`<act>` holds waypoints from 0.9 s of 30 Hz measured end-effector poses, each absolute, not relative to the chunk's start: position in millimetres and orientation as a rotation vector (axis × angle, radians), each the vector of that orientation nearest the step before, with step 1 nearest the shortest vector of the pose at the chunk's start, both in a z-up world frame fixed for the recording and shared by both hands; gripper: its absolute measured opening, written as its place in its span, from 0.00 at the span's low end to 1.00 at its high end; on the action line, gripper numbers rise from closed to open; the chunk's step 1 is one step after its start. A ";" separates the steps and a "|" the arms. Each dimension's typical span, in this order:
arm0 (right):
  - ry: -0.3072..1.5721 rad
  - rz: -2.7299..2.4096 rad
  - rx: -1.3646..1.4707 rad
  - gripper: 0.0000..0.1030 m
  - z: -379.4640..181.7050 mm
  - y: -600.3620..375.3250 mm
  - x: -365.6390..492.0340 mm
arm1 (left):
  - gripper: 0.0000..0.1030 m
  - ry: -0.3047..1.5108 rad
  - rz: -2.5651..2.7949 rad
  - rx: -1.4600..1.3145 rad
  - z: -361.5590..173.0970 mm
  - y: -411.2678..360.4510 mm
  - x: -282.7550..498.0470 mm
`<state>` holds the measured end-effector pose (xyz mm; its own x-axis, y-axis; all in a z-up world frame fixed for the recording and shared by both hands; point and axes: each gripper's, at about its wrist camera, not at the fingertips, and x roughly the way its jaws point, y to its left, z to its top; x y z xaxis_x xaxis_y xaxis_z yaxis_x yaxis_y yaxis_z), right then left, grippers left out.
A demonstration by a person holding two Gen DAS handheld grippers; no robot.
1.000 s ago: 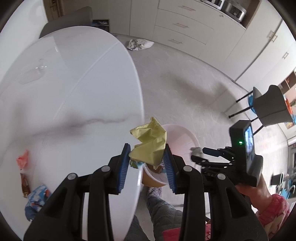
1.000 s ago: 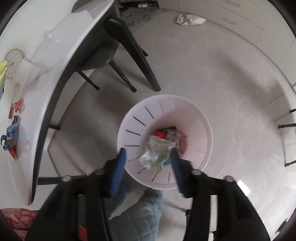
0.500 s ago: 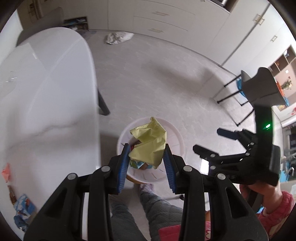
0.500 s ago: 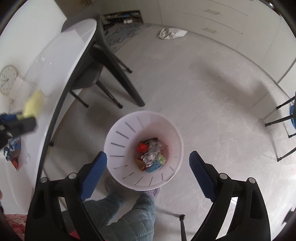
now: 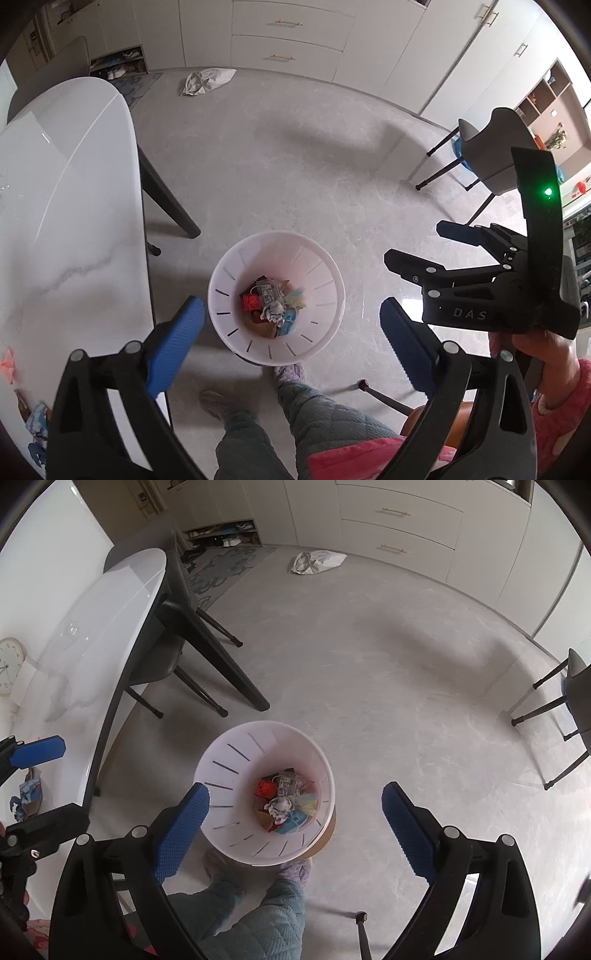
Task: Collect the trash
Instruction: 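Carry yellow paper and grey paper ball to the wastebasket and open both tools, then grasp the blue cloth with the left tool while the right tool grasps the blue printed box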
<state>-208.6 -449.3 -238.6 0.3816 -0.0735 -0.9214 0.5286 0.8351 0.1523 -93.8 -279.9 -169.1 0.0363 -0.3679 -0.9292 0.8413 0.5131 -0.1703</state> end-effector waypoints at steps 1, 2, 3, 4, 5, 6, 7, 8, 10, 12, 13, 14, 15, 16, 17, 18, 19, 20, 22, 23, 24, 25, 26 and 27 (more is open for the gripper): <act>1.120 -0.401 0.464 0.91 -238.1 -448.7 -208.2 | 0.89 1.202 -0.986 0.488 -168.1 -280.3 -93.3; 1.119 -0.400 0.465 0.91 -238.6 -449.3 -209.0 | 0.89 1.201 -0.983 0.477 -166.1 -280.2 -92.1; 1.117 -0.396 0.461 0.91 -237.5 -448.2 -208.3 | 0.89 1.199 -0.981 0.471 -165.1 -280.3 -91.3; 1.116 -0.394 0.455 0.91 -235.7 -446.7 -207.5 | 0.89 1.194 -0.976 0.463 -163.6 -279.3 -89.8; 1.115 -0.392 0.450 0.91 -233.7 -445.2 -206.5 | 0.89 1.189 -0.972 0.457 -162.5 -278.2 -88.1; 1.113 -0.387 0.444 0.91 -231.7 -443.5 -205.1 | 0.89 1.184 -0.968 0.452 -160.5 -275.8 -87.5; 1.109 -0.382 0.439 0.91 -228.6 -441.5 -203.7 | 0.89 1.175 -0.962 0.445 -157.2 -271.8 -85.9; 1.105 -0.377 0.435 0.91 -225.9 -439.3 -201.8 | 0.89 1.161 -0.952 0.436 -152.4 -266.6 -82.9; 1.093 -0.360 0.422 0.91 -217.7 -433.3 -195.2 | 0.89 1.137 -0.932 0.418 -143.5 -258.5 -78.2; 1.080 -0.335 0.402 0.91 -207.7 -424.3 -185.5 | 0.89 1.111 -0.905 0.398 -133.1 -243.1 -70.0; 1.073 -0.321 0.390 0.91 -202.6 -419.1 -179.5 | 0.89 1.097 -0.887 0.387 -126.9 -234.0 -66.2; 1.062 -0.299 0.374 0.91 -196.1 -411.4 -171.2 | 0.89 1.084 -0.870 0.376 -120.9 -224.1 -62.1; 1.054 -0.282 0.363 0.91 -190.7 -404.8 -165.0 | 0.89 1.067 -0.845 0.362 -114.0 -210.8 -55.7; 1.045 -0.256 0.348 0.91 -185.1 -396.2 -156.1 | 0.89 1.053 -0.815 0.348 -107.5 -196.2 -48.6; 1.037 -0.230 0.331 0.91 -179.9 -386.8 -146.5 | 0.89 1.045 -0.794 0.338 -103.8 -185.3 -43.7; 1.032 -0.210 0.319 0.91 -176.6 -379.0 -138.9 | 0.89 1.034 -0.761 0.323 -98.9 -168.5 -36.0; 1.026 -0.184 0.307 0.91 -173.1 -368.7 -129.7 | 0.89 1.025 -0.724 0.310 -94.6 -151.0 -28.3; 1.019 -0.147 0.293 0.92 -169.3 -355.8 -118.3 | 0.89 1.019 -0.698 0.302 -92.3 -138.2 -23.4; 1.009 -0.085 0.268 0.93 -165.2 -331.3 -98.9 | 0.89 1.004 -0.623 0.286 -86.4 -101.8 -10.6; 1.009 -0.049 0.260 0.93 -164.4 -319.1 -90.1 | 0.89 1.002 -0.600 0.282 -84.9 -89.6 -6.9; 1.009 -0.016 0.252 0.93 -164.3 -308.2 -82.9 | 0.89 1.001 -0.567 0.278 -83.8 -71.1 -1.9; 1.012 0.029 0.240 0.93 -164.7 -294.0 -74.2 | 0.89 1.002 -0.539 0.272 -83.3 -54.8 1.7; 1.016 0.078 0.223 0.93 -165.5 -278.3 -65.9 | 0.89 1.006 -0.516 0.263 -83.4 -39.6 4.3; 1.021 0.130 0.203 0.93 -166.6 -263.4 -58.5 | 0.89 1.015 -0.486 0.251 -85.0 -20.3 6.8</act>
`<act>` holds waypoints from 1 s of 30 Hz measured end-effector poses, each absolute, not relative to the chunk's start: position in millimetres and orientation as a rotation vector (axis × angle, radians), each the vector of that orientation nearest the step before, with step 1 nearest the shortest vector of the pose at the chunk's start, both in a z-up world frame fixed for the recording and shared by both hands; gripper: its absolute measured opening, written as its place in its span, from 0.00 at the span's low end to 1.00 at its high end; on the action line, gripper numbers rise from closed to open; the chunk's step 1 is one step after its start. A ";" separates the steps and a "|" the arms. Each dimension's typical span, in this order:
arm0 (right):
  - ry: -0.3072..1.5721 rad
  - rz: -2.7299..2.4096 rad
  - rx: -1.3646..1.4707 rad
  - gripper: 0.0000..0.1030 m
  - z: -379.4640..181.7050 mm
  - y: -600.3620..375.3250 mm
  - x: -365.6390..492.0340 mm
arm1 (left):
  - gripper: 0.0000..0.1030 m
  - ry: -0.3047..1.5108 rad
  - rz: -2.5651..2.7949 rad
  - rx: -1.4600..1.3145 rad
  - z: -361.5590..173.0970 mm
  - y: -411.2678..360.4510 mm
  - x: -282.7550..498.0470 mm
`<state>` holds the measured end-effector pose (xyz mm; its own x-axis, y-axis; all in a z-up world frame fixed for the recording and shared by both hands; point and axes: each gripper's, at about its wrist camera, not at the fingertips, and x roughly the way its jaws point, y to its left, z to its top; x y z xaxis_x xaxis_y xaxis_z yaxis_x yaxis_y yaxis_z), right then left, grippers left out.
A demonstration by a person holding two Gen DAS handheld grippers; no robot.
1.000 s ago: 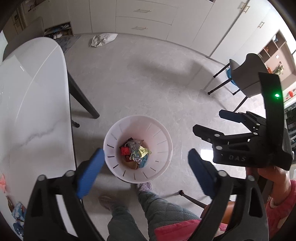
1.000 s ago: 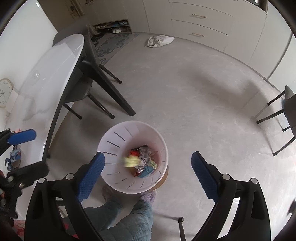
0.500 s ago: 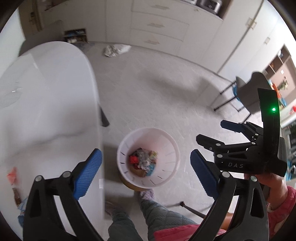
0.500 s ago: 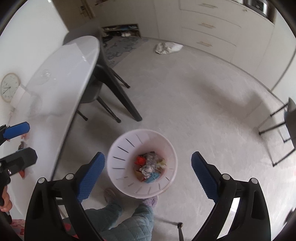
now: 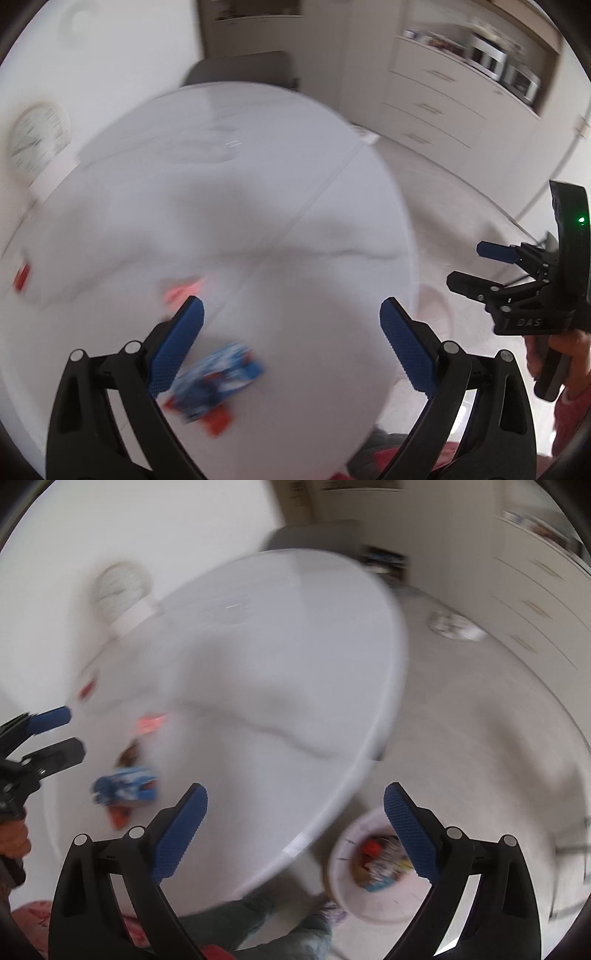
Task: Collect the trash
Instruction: 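Grasp the blue cloth with the left tool while the right tool grasps the blue printed box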
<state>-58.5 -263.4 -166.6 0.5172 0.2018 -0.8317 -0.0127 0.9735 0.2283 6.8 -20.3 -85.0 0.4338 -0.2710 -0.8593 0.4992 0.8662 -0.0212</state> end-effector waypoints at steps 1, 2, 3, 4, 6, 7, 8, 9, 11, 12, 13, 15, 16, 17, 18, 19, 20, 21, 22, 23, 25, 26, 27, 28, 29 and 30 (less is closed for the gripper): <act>1.026 0.167 0.186 0.93 -167.0 -251.7 -54.0 | 0.89 1.025 -0.465 0.242 -86.8 -6.5 8.1; 1.038 0.241 0.151 0.93 -169.3 -232.1 -45.5 | 0.89 1.036 -0.446 0.232 -87.5 7.3 7.4; 1.046 0.294 0.125 0.93 -170.3 -218.2 -40.2 | 0.89 1.048 -0.421 0.217 -90.2 25.3 7.2; 1.056 0.361 0.089 0.93 -173.1 -202.8 -33.6 | 0.89 1.057 -0.402 0.206 -92.2 36.5 6.0; 1.077 0.474 0.006 0.95 -177.6 -174.2 -24.4 | 0.89 1.086 -0.369 0.175 -97.1 61.4 3.8; 1.085 0.535 -0.047 0.95 -178.7 -158.6 -20.7 | 0.89 1.099 -0.352 0.157 -99.9 73.7 2.0; 1.093 0.610 -0.123 0.95 -182.3 -140.4 -15.2 | 0.89 1.110 -0.336 0.139 -102.7 84.5 0.7; 1.094 0.654 -0.169 0.96 -184.6 -129.2 -13.1 | 0.89 1.118 -0.327 0.125 -104.6 92.8 -2.7; 1.097 0.781 -0.301 0.96 -192.0 -99.8 -6.4 | 0.89 1.133 -0.299 0.088 -109.2 108.4 -8.5; 1.094 0.817 -0.340 0.96 -196.1 -90.5 -8.3 | 0.89 1.139 -0.287 0.076 -111.7 115.5 -13.4; 1.089 0.876 -0.409 0.96 -200.7 -76.9 -6.0 | 0.89 1.145 -0.276 0.066 -115.1 121.6 -16.5; 1.081 0.956 -0.518 0.96 -208.6 -59.2 -3.7 | 0.89 1.157 -0.254 0.044 -121.6 129.4 -22.4; 1.080 1.006 -0.577 0.96 -213.4 -48.6 -2.5 | 0.89 1.159 -0.245 0.034 -124.4 133.4 -26.3; 1.079 1.032 -0.606 0.96 -214.0 -44.1 -0.9 | 0.89 1.158 -0.242 0.025 -126.3 135.7 -29.9; 1.078 1.077 -0.668 0.96 -218.4 -34.1 -0.2 | 0.89 1.155 -0.242 0.014 -128.8 137.9 -32.7; 1.077 1.097 -0.698 0.96 -220.1 -30.3 0.4 | 0.89 1.150 -0.243 0.008 -131.3 139.0 -34.1; 1.076 1.119 -0.728 0.96 -222.6 -25.1 -0.7 | 0.89 1.143 -0.244 0.004 -132.6 136.9 -34.5; 1.078 1.144 -0.759 0.96 -224.6 -20.0 0.2 | 0.89 1.132 -0.251 -0.001 -135.4 133.8 -34.1; 1.086 1.158 -0.768 0.96 -225.5 -17.7 1.6 | 0.89 1.124 -0.261 -0.003 -137.0 130.0 -33.1; 1.093 1.163 -0.769 0.96 -226.2 -16.1 2.9 | 0.89 1.116 -0.273 -0.002 -140.7 125.9 -30.8; 1.119 1.169 -0.757 0.96 -226.8 -17.0 7.5 | 0.89 1.105 -0.296 0.002 -146.0 116.2 -24.9; 1.131 1.165 -0.749 0.96 -227.1 -18.5 9.6 | 0.89 1.103 -0.311 0.007 -149.4 110.8 -20.8; 1.137 1.161 -0.745 0.96 -227.1 -19.8 11.7 | 0.89 1.100 -0.337 0.016 -155.1 103.9 -15.8; 1.147 1.155 -0.736 0.96 -227.2 -22.4 13.1 | 0.89 1.105 -0.353 0.023 -158.5 99.4 -12.6; 1.157 1.146 -0.726 0.96 -227.1 -25.3 14.1 | 0.87 1.109 -0.360 0.031 -161.7 96.3 -9.8; 1.164 1.139 -0.718 0.96 -226.7 -28.2 13.9 | 0.82 1.117 -0.375 0.047 -168.3 90.0 -5.0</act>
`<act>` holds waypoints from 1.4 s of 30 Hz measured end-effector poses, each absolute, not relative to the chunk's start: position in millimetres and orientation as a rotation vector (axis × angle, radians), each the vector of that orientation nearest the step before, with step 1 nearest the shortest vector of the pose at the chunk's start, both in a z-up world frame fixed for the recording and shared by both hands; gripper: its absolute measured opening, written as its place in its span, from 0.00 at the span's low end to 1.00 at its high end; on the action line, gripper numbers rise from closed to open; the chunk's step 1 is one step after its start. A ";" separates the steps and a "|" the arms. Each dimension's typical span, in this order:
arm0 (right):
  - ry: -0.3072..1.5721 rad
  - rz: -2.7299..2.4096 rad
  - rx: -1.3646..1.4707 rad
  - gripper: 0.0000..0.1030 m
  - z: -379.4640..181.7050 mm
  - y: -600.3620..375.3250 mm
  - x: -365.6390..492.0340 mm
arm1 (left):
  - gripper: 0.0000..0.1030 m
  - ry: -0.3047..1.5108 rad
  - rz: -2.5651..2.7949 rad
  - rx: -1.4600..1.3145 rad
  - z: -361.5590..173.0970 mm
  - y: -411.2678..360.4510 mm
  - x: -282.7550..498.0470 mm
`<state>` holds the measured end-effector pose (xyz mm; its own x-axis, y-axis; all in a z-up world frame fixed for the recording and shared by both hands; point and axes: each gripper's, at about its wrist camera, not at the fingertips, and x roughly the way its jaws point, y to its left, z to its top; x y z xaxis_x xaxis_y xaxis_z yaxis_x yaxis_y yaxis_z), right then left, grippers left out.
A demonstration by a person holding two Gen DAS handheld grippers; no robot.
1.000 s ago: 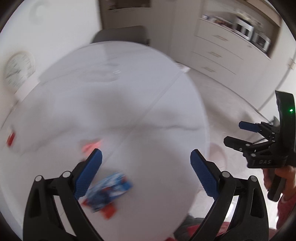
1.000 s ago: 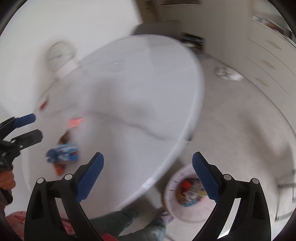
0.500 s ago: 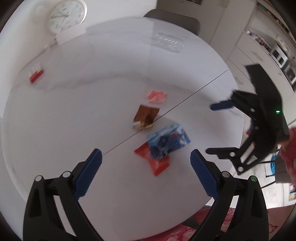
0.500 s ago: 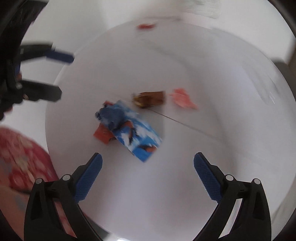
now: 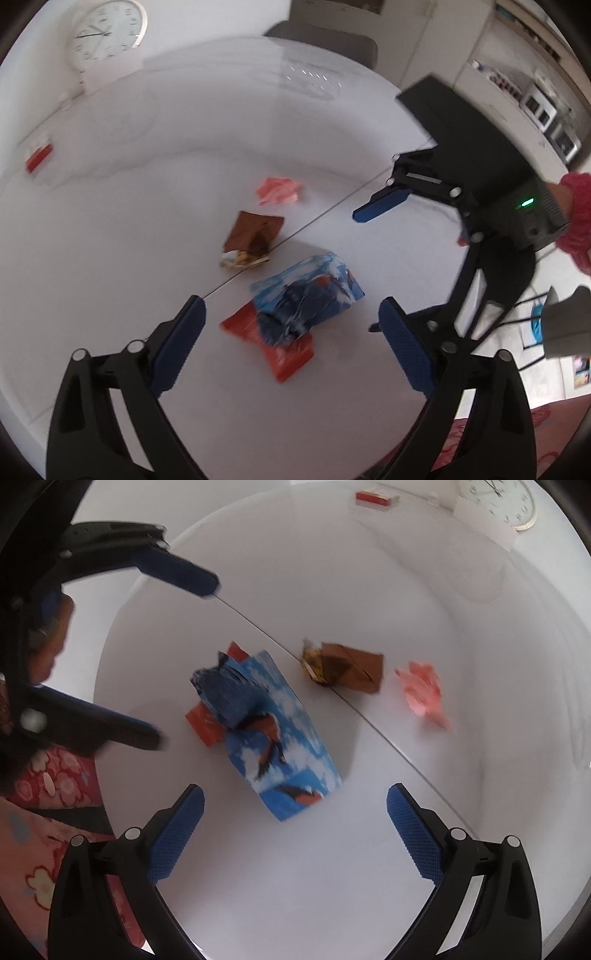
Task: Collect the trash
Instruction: 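Grasp the blue cloth with the left tool while the right tool grasps the blue printed box, then carry blue cloth and printed box to the wastebasket and open both tools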
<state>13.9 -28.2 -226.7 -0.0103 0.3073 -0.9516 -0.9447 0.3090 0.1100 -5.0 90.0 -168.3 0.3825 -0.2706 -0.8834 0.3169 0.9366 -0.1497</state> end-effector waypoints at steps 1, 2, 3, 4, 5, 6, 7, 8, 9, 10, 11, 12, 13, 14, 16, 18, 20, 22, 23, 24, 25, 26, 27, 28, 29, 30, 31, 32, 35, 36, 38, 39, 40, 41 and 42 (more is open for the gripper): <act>1.170 1.134 -0.709 0.96 -226.4 -29.8 14.4 | 0.80 1.123 -0.386 0.054 -172.4 86.4 -1.9; 1.176 1.130 -0.698 0.96 -225.6 -31.5 14.3 | 0.76 1.127 -0.392 0.060 -175.5 83.7 0.4; 1.185 1.124 -0.683 0.96 -224.8 -36.2 14.0 | 0.72 1.134 -0.400 0.067 -180.4 80.3 3.3; 1.190 1.120 -0.674 0.96 -224.3 -37.9 13.4 | 0.71 1.141 -0.406 0.070 -183.8 78.4 5.0; 1.193 1.118 -0.666 0.96 -223.5 -40.6 12.6 | 0.66 1.147 -0.412 0.075 -187.6 76.8 6.5; 1.196 1.118 -0.653 0.96 -223.3 -41.1 13.5 | 0.59 1.152 -0.415 0.078 -190.4 76.8 7.1; 1.198 1.117 -0.643 0.96 -222.6 -42.3 12.7 | 0.56 1.161 -0.419 0.080 -193.4 76.6 7.5; 1.199 1.116 -0.635 0.96 -222.8 -43.2 10.1 | 0.51 1.165 -0.423 0.077 -196.0 77.3 5.4; 1.198 1.116 -0.628 0.96 -221.7 -43.6 9.4 | 0.46 1.168 -0.427 0.072 -197.3 78.3 5.4; 1.196 1.118 -0.624 0.96 -219.8 -45.9 8.0 | 0.45 1.169 -0.429 0.069 -197.9 79.5 5.3; 1.194 1.118 -0.618 0.96 -218.5 -45.1 7.7 | 0.40 1.167 -0.432 0.065 -197.9 80.5 5.0; 1.193 1.120 -0.614 0.96 -217.6 -44.6 7.5 | 0.36 1.167 -0.439 0.057 -197.7 81.7 4.4; 1.192 1.123 -0.610 0.96 -216.4 -43.2 7.4 | 0.35 1.167 -0.442 0.051 -196.9 82.5 4.2; 1.190 1.128 -0.608 0.96 -214.4 -44.7 9.0 | 0.32 1.167 -0.447 0.044 -196.5 83.1 3.9; 1.186 1.139 -0.612 0.96 -211.0 -45.2 11.8 | 0.25 1.161 -0.451 0.034 -195.6 83.0 3.0; 1.179 1.153 -0.625 0.96 -210.4 -42.0 12.9 | 0.23 1.156 -0.448 0.025 -193.1 84.1 2.1; 1.165 1.176 -0.653 0.96 -206.1 -37.9 10.7 | 0.20 1.150 -0.451 0.007 -187.9 86.3 -0.9; 1.153 1.200 -0.680 0.95 -202.4 -29.7 11.9 | 0.20 1.141 -0.450 -0.029 -181.8 90.6 -2.1; 1.140 1.219 -0.699 0.95 -200.3 -22.2 12.7 | 0.20 1.136 -0.449 -0.046 -178.9 92.8 -2.6; 1.130 1.237 -0.712 0.95 -199.1 -15.2 15.0 | 0.20 1.132 -0.448 -0.058 -177.2 95.5 -3.6; 1.123 1.249 -0.721 0.94 -198.4 -10.4 15.9 | 0.20 1.128 -0.445 -0.070 -174.9 96.3 -4.3; 1.117 1.263 -0.732 0.93 -199.6 -10.1 15.9 | 0.20 1.123 -0.441 -0.079 -172.0 99.6 -5.1; 1.116 1.282 -0.745 0.91 -200.4 -2.7 18.1 | 0.20 1.115 -0.435 -0.088 -167.7 103.6 -6.6; 1.116 1.294 -0.754 0.88 -202.6 3.4 19.4 | 0.20 1.107 -0.428 -0.094 -163.1 107.7 -8.1; 1.118 1.303 -0.762 0.86 -205.3 9.2 20.9 | 0.20 1.102 -0.423 -0.098 -159.8 110.8 -9.3; 1.128 1.312 -0.773 0.81 -209.9 15.4 23.5 | 0.20 1.093 -0.412 -0.102 -153.9 115.7 -11.1; 1.143 1.317 -0.781 0.74 -214.5 20.4 25.7 | 0.20 1.088 -0.402 -0.102 -149.9 119.4 -12.4; 1.155 1.323 -0.784 0.70 -216.9 23.4 26.7 | 0.20 1.084 -0.391 -0.099 -146.4 122.1 -13.5; 1.189 1.336 -0.799 0.54 -222.4 29.8 24.4 | 0.20 1.075 -0.360 -0.090 -136.6 129.7 -16.4; 1.189 1.331 -0.793 0.54 -219.8 29.0 23.4 | 0.20 1.073 -0.356 -0.084 -132.5 131.6 -18.7; 1.188 1.311 -0.769 0.53 -215.8 23.8 21.8 | 0.20 1.068 -0.348 -0.068 -129.8 135.2 -19.9; 1.189 1.294 -0.737 0.53 -212.5 16.8 18.7 | 0.20 1.068 -0.351 -0.056 -128.1 134.2 -20.1; 1.189 1.271 -0.699 0.53 -208.6 8.1 15.5 | 0.20 1.067 -0.356 -0.049 -126.4 133.8 -20.5; 1.188 1.253 -0.668 0.53 -204.0 -0.8 18.5 | 0.20 1.065 -0.365 -0.040 -124.0 130.4 -20.2; 1.186 1.214 -0.597 0.53 -195.2 -13.6 19.2 | 0.20 1.065 -0.374 -0.035 -121.7 128.5 -17.8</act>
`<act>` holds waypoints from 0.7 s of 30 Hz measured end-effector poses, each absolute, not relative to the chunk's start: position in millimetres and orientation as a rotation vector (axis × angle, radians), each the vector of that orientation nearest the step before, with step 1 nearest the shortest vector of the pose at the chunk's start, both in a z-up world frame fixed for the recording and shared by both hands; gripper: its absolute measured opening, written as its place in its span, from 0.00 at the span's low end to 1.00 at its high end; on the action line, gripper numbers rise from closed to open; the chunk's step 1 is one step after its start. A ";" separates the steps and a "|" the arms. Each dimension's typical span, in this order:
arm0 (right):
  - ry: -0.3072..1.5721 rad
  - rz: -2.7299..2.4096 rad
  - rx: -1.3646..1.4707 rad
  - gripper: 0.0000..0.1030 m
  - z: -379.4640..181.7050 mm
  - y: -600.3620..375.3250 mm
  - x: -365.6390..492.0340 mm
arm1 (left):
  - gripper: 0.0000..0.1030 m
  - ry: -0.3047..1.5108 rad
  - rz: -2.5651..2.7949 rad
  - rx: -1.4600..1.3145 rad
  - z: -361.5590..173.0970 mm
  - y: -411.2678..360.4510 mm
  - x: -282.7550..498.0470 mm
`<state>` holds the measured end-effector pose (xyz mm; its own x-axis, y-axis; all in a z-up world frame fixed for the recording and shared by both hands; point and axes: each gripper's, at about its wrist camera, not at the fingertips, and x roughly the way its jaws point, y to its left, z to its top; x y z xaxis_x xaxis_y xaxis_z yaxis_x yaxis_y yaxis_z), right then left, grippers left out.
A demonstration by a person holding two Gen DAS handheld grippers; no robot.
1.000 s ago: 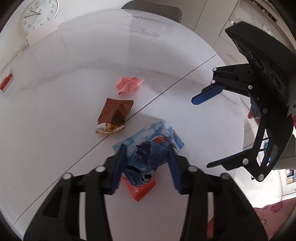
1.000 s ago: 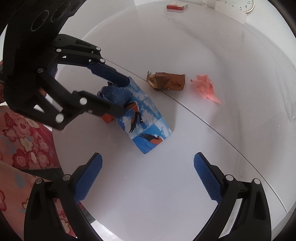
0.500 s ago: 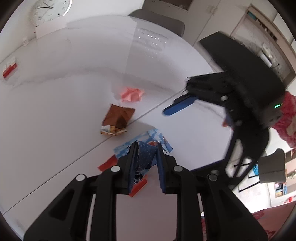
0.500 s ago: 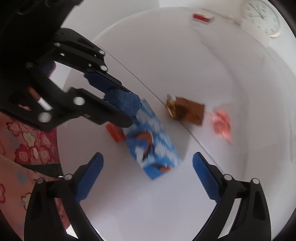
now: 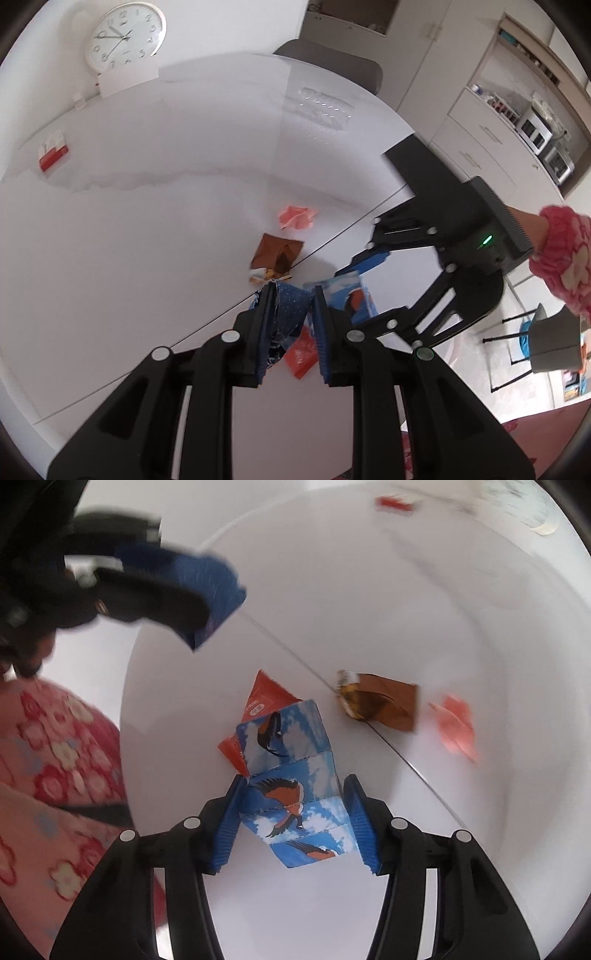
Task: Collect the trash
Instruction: 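Carry blue cloth and printed box to the wastebasket and open both tools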
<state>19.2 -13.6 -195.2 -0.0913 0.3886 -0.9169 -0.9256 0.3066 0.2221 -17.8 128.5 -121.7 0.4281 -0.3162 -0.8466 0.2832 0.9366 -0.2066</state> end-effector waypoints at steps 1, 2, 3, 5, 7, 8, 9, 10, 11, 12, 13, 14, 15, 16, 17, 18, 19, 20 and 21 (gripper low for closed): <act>1.186 1.179 -0.545 0.53 -189.4 -20.3 17.2 | 0.20 1.063 -0.385 -0.029 -119.8 126.5 -16.9; 1.183 1.148 -0.503 0.53 -184.3 -31.0 17.8 | 0.20 1.059 -0.402 -0.022 -116.3 121.1 -16.7; 1.175 1.091 -0.433 0.53 -176.7 -48.8 16.0 | 0.20 1.051 -0.430 -0.011 -112.0 111.8 -16.3; 1.160 0.958 -0.276 0.53 -162.8 -90.1 9.5 | 0.20 1.041 -0.481 0.007 -107.2 94.1 -15.2; 1.142 0.825 -0.124 0.53 -153.4 -137.3 -4.1 | 0.20 1.037 -0.539 0.029 -104.0 71.9 -16.0; 1.134 0.769 -0.067 0.53 -150.6 -157.1 -5.7 | 0.20 1.037 -0.562 0.041 -103.9 61.0 -16.7; 1.118 0.671 0.022 0.53 -147.2 -188.3 -20.9 | 0.20 1.037 -0.606 0.068 -104.0 41.1 -17.5; 1.107 0.586 0.094 0.53 -146.8 -214.1 -33.6 | 0.20 1.040 -0.634 0.079 -105.1 28.7 -18.3; 1.101 0.528 0.139 0.53 -147.6 -231.5 -41.3 | 0.20 1.049 -0.681 0.100 -107.1 8.7 -19.3; 1.092 0.426 0.198 0.53 -151.0 -256.9 -55.6 | 0.20 1.057 -0.717 0.115 -108.6 -7.6 -20.3; 1.094 0.348 0.241 0.53 -157.3 -277.1 -68.6 | 0.20 1.063 -0.754 0.127 -111.0 -22.0 -23.9; 1.102 0.298 0.272 0.53 -163.2 -290.8 -77.8 | 0.20 1.069 -0.784 0.136 -113.2 -34.3 -25.2; 1.117 0.223 0.310 0.53 -173.6 -309.5 -89.7 | 0.20 1.078 -0.822 0.158 -116.2 -53.9 -28.0; 1.132 0.161 0.343 0.53 -186.1 -325.0 -100.0 | 0.20 1.083 -0.846 0.172 -117.7 -66.3 -30.4; 1.152 0.111 0.370 0.53 -201.0 -337.1 -108.3 | 0.20 1.088 -0.876 0.192 -120.5 -82.3 -33.8; 1.167 0.074 0.388 0.53 -213.0 -341.6 -114.6 | 0.20 1.091 -0.892 0.208 -122.8 -94.1 -36.8; 1.184 0.035 0.417 0.53 -228.8 -351.9 -119.1 | 0.20 1.097 -0.907 0.224 -126.3 -105.9 -39.0; 1.207 0.000 0.455 0.53 -248.3 -362.0 -122.5 | 0.20 1.113 -0.924 0.240 -131.9 -120.3 -42.1; 1.228 -0.031 0.486 0.53 -265.3 -371.0 -124.6 | 0.20 1.128 -0.930 0.247 -136.7 -128.8 -42.8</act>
